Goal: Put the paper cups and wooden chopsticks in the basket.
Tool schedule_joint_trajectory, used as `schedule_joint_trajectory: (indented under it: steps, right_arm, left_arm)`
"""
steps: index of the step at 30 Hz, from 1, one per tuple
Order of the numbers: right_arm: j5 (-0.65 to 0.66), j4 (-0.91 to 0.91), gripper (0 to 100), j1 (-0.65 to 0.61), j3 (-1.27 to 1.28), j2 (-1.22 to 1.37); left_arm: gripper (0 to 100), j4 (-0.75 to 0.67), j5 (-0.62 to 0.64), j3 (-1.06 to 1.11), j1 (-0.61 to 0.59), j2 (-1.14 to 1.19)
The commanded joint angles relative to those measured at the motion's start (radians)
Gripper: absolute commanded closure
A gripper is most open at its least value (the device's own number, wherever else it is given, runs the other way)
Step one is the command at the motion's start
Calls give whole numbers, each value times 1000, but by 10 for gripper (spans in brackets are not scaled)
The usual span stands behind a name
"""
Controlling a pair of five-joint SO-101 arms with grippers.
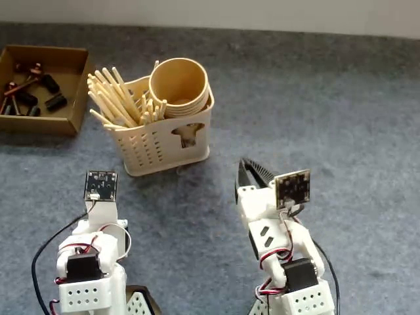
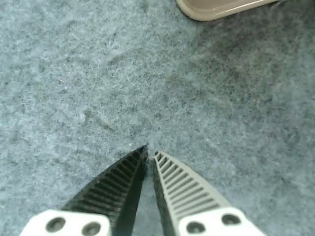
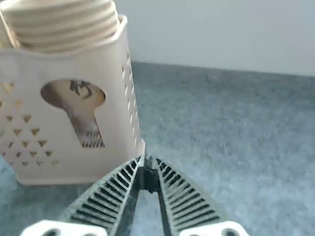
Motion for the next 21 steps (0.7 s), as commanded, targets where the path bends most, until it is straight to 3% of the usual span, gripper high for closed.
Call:
schedule_joint_trajectory:
  steps: [1, 7, 11, 16, 21]
  right_arm:
    - [-11, 199, 992, 15, 84, -7]
    - [-17, 470, 993, 15, 85, -7]
    - [-166, 595, 993, 15, 87, -7]
    - [-109, 608, 993, 35, 94, 1]
    - [20, 608, 993, 182, 96, 1]
  left_arm:
    - [993, 3, -3, 19, 15, -4]
    - [993, 3, -3, 19, 15, -4]
    - [993, 3, -3, 19, 15, -4]
    - [993, 3, -3, 19, 15, -4]
    - [993, 3, -3, 19, 15, -4]
